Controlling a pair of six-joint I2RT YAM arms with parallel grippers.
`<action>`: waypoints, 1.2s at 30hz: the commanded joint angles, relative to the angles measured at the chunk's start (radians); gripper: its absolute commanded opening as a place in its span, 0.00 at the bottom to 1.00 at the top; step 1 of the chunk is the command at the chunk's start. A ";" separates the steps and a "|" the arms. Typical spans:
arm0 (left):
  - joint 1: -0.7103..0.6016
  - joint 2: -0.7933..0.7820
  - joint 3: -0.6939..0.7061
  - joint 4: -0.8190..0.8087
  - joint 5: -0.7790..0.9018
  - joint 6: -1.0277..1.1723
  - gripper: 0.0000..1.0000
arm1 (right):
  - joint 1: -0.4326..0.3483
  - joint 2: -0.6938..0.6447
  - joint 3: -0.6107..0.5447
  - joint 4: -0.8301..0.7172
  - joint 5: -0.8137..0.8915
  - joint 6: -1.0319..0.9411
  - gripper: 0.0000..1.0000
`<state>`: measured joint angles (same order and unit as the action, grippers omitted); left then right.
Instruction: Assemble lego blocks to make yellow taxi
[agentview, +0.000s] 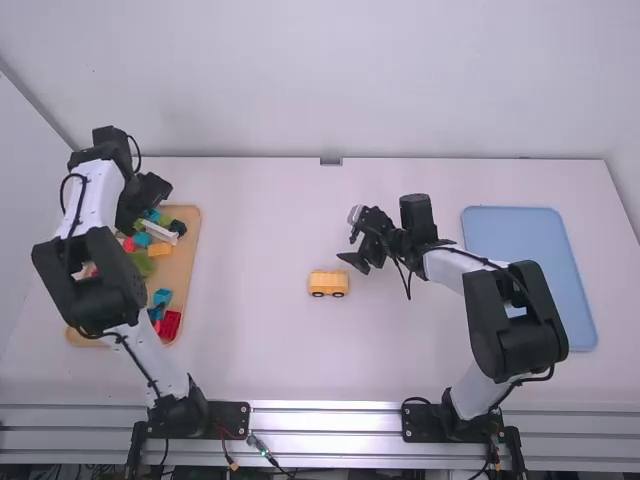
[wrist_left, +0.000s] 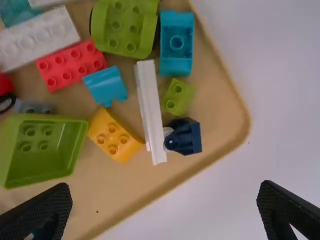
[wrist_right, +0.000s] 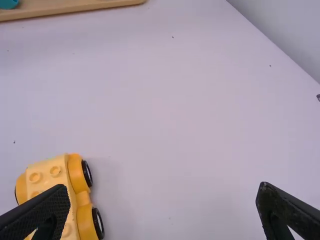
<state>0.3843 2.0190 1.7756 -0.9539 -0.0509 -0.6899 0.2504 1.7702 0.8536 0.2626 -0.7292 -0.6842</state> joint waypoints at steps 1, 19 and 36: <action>0.001 0.028 0.013 -0.009 -0.001 -0.077 1.00 | -0.001 -0.024 0.017 -0.002 -0.002 0.008 0.99; 0.045 0.060 -0.090 0.048 -0.066 -0.222 1.00 | -0.010 -0.024 0.017 -0.013 -0.002 0.033 0.99; 0.060 0.060 -0.223 0.231 0.006 -0.259 0.86 | -0.011 -0.024 0.017 -0.024 -0.002 0.034 0.99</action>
<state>0.4507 2.0705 1.5639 -0.7136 -0.0513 -0.9264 0.2440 1.7702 0.8536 0.2428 -0.7261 -0.6567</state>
